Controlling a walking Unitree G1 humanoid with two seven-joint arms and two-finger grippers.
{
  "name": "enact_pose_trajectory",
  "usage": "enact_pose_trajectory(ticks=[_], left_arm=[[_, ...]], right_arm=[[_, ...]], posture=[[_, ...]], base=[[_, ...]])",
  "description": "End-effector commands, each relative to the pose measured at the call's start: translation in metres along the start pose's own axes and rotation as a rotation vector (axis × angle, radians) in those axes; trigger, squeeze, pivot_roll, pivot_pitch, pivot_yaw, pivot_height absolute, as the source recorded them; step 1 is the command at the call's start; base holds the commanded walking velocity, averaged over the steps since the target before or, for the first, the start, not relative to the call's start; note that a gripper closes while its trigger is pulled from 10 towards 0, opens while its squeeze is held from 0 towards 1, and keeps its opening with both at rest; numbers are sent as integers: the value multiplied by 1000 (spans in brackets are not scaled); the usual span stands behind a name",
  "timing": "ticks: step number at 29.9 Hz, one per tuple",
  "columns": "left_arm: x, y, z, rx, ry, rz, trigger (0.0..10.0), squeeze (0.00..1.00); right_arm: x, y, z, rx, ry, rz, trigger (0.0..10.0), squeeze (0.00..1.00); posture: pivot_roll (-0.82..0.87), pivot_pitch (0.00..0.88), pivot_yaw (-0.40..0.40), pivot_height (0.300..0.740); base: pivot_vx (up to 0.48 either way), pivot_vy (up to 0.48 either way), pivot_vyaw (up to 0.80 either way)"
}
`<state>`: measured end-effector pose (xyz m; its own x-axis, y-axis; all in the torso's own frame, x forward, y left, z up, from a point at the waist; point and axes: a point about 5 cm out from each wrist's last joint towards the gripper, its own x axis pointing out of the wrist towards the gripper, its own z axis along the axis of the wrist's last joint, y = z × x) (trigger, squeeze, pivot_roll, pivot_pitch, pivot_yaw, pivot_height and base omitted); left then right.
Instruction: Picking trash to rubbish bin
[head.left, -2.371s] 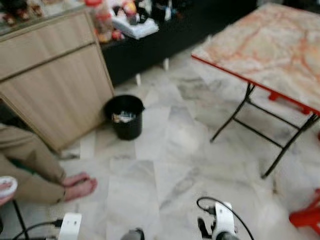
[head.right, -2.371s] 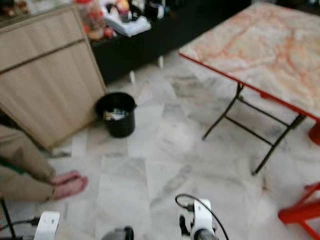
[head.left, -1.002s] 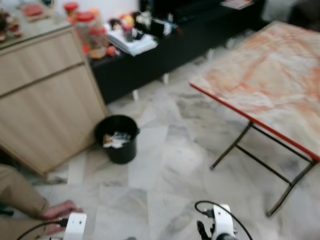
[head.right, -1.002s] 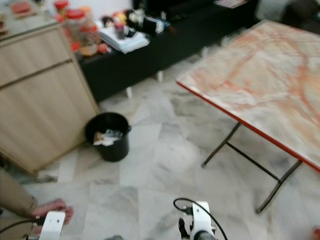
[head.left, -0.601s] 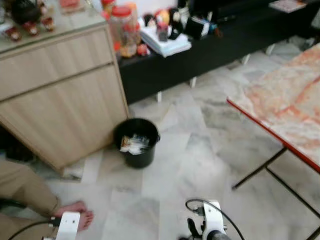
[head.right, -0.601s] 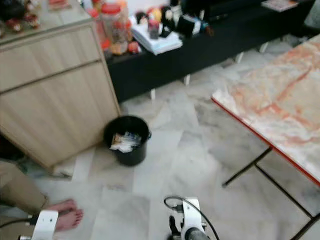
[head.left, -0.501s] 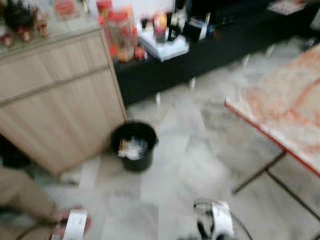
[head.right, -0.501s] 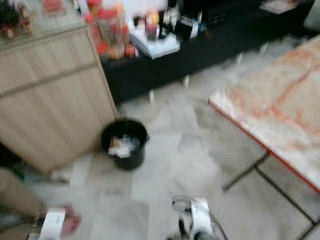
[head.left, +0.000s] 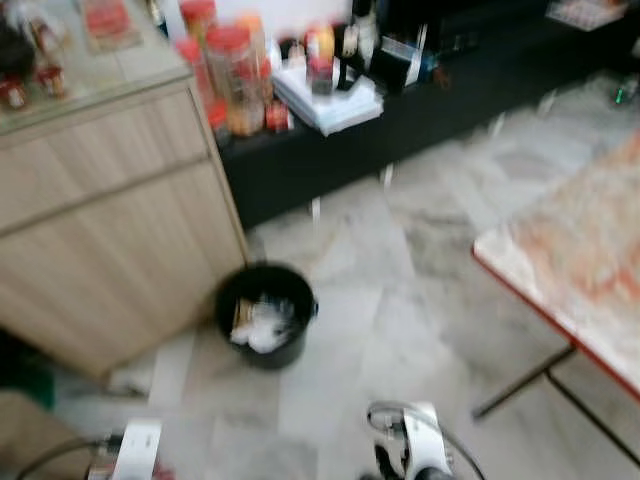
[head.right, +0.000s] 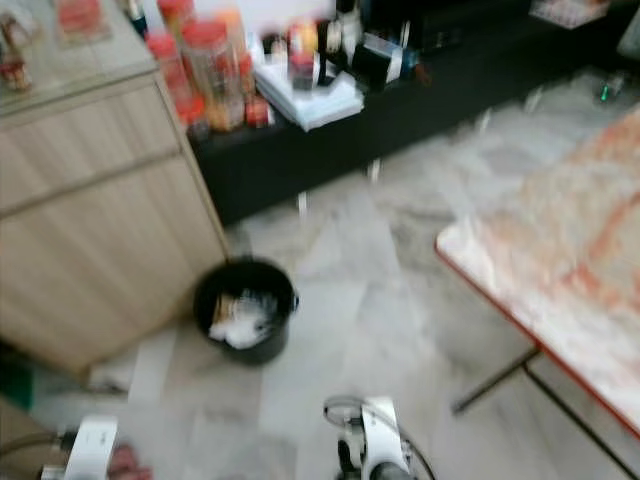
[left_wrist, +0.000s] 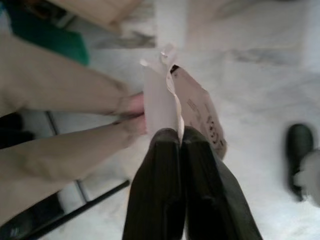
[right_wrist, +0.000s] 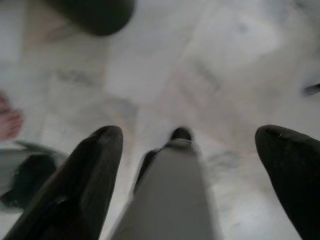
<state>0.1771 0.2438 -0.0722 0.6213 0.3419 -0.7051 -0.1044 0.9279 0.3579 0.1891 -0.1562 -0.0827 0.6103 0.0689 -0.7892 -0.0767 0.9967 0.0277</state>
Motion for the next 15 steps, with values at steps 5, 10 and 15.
enact_pose_trajectory(ticks=[5,10,15], left_arm=[[-1,11,-9,12,34,25,10000,0],[-1,10,-8,12,31,24,10000,0],[0,10,-7,11,27,23,10000,0]], right_arm=[[0,8,-1,-8,6,23,10000,0],[1,9,0,-23,-6,30,10000,0],[1,9,-1,11,-4,24,10000,0]], posture=[[116,174,14,728],[116,174,13,728],[117,176,11,728]], base=[[436,0,0],[438,0,460],[438,0,320]])
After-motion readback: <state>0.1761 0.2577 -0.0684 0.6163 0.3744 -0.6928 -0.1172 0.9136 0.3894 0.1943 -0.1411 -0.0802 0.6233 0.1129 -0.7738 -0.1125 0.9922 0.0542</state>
